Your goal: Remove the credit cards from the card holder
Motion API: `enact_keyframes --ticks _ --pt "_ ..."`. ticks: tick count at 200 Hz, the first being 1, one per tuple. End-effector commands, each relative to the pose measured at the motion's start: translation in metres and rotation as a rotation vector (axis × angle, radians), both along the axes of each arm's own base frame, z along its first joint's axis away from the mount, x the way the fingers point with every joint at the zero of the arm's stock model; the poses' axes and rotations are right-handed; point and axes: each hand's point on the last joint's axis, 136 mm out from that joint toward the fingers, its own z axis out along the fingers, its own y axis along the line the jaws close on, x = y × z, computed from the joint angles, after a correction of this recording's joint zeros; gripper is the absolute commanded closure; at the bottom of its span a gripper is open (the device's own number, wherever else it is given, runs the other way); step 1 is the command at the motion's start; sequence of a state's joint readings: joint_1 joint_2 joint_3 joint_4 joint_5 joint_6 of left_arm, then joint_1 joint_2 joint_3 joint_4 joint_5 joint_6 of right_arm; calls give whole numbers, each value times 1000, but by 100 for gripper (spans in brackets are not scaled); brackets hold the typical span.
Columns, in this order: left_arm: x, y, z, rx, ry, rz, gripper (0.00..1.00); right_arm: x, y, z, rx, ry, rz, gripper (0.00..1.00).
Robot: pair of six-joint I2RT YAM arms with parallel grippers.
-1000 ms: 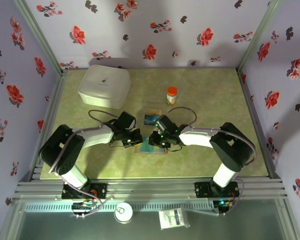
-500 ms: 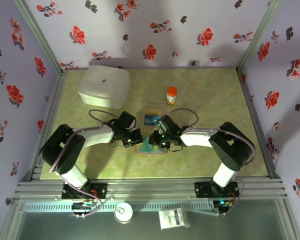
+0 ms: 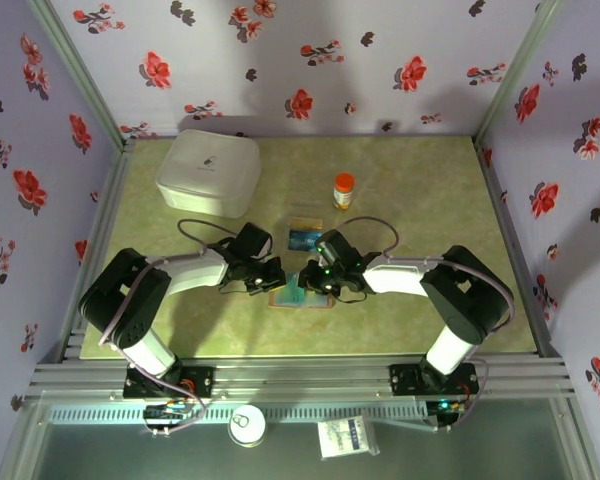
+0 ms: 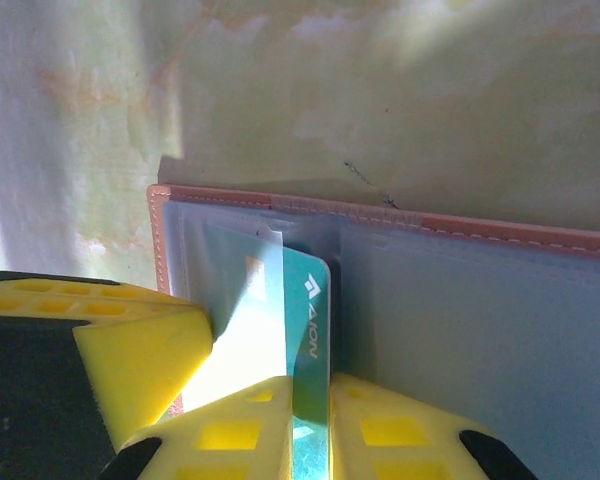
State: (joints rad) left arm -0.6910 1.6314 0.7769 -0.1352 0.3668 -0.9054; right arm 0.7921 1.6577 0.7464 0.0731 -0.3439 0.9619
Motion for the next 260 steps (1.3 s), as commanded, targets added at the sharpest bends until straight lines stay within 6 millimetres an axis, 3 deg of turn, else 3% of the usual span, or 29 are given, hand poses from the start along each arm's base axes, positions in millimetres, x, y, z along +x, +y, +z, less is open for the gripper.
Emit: enact_keyframes --ticks 1,160,260 --pt "-9 11 -16 71 41 -3 100 0 2 -1 37 11 -12 86" --pt "-11 15 -17 81 38 0 100 -10 -32 -6 -47 10 -45 91" --pt "-6 9 -8 56 15 -3 100 -8 -44 20 -99 -59 -27 91"
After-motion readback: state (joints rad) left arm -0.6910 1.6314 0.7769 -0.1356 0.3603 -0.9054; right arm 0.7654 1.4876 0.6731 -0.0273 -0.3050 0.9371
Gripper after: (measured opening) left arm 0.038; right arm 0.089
